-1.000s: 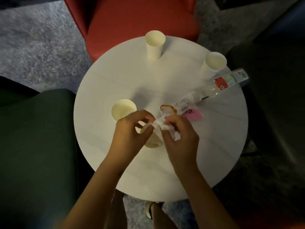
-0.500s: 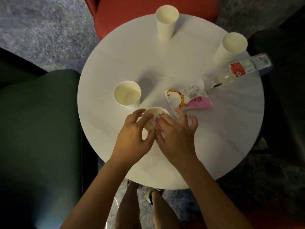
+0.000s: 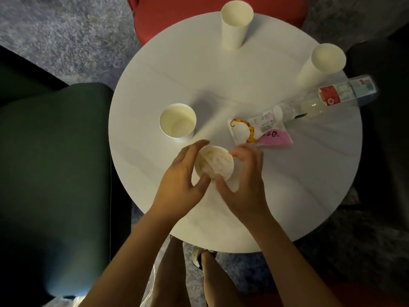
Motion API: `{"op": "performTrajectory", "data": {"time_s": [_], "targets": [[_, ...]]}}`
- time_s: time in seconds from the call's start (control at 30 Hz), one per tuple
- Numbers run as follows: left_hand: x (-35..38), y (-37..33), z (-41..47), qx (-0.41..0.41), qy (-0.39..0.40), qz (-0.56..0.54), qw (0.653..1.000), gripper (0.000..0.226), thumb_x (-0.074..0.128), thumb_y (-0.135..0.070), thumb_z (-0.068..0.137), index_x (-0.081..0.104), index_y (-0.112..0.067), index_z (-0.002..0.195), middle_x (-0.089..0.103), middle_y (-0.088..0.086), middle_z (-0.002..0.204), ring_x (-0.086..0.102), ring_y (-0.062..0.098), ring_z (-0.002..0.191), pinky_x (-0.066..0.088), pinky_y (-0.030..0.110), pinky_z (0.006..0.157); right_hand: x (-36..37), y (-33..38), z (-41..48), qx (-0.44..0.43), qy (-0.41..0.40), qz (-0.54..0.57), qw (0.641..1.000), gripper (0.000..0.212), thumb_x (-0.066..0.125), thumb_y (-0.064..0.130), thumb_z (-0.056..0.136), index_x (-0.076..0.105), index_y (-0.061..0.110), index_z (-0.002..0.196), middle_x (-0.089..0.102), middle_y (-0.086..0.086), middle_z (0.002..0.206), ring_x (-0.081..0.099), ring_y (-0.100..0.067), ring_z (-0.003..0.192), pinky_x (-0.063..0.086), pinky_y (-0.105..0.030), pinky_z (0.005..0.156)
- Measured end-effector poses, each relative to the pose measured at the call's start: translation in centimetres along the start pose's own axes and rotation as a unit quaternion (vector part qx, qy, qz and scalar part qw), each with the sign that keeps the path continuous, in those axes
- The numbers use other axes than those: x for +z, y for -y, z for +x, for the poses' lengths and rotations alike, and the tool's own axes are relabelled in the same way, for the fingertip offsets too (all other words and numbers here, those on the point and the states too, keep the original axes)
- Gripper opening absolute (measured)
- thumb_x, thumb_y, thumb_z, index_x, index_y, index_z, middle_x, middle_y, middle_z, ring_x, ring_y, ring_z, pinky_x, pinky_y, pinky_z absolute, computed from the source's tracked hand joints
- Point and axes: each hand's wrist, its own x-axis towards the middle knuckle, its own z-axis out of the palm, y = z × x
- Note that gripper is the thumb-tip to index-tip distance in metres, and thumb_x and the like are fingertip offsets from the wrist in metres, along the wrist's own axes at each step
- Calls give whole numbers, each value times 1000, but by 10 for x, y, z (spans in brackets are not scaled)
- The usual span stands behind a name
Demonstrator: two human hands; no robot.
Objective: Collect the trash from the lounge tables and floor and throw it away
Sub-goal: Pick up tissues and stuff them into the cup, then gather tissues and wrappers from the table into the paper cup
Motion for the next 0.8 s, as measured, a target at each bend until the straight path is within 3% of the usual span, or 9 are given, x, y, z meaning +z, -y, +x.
{"op": "performTrajectory", "data": {"time_s": [0.13,0.17,0.23,0.3,0.43,0.53,0.67,0.73,0.8], "targets": [[3,-2,3,40,44,101,993,85,69,-52,67,27,-31,139,42,-6,135,46,12,115,48,25,83,1,-2,-5,137,-6,214,967,40,44,8,85,33,26,118,43,13,122,53,-9,111,45,-19,88],[5,-3,5,43,51,125,990,87,73,-50,66,31,-26,138,44,-3,134,48,15,113,52,30,81,3,-2,-5,150,-9,234,961,40,41,4,85,34,25,118,45,20,119,55,-6,109,47,-18,84],[5,-7,8,42,45,138,988,81,79,-41,65,40,-19,133,51,2,126,52,20,107,55,38,76,4,-3,-2,154,-28,238,958,35,37,-2,87,37,14,118,46,16,117,55,3,105,46,-12,80],[-2,-10,12,52,27,123,991,76,79,-40,65,44,-18,129,55,1,121,55,19,102,54,35,73,4,-5,4,165,-68,248,952,32,35,-3,88,40,12,116,47,6,117,55,7,101,45,-12,81],[-38,-26,24,74,6,84,994,73,70,-47,66,43,-22,129,53,-4,120,55,14,99,51,26,71,5,-3,22,212,-118,251,937,30,32,11,86,43,27,109,52,5,115,61,-8,95,46,-20,83],[-72,-39,37,83,-4,82,993,74,69,-47,65,43,-21,129,52,-6,118,52,8,98,49,21,76,12,4,38,217,-99,220,946,42,38,2,77,44,26,111,53,5,117,59,-6,97,45,-21,83],[-110,-42,57,92,-32,82,992,72,71,-44,64,45,-19,128,51,-9,113,49,3,95,41,6,75,38,9,56,187,52,123,973,75,64,-7,69,30,25,128,39,19,127,45,-3,114,38,-16,92],[-122,-37,67,91,-43,75,992,72,72,-41,64,46,-18,127,52,-7,114,48,0,95,38,1,77,57,10,65,185,93,111,972,89,79,4,63,28,20,134,38,12,135,40,-9,123,35,-19,100],[-128,-28,75,85,-48,67,993,71,73,-39,64,46,-18,127,52,-7,114,46,-3,95,35,-1,79,75,12,75,183,83,75,977,93,87,17,56,35,14,133,48,2,132,48,-15,118,42,-28,94]]}}
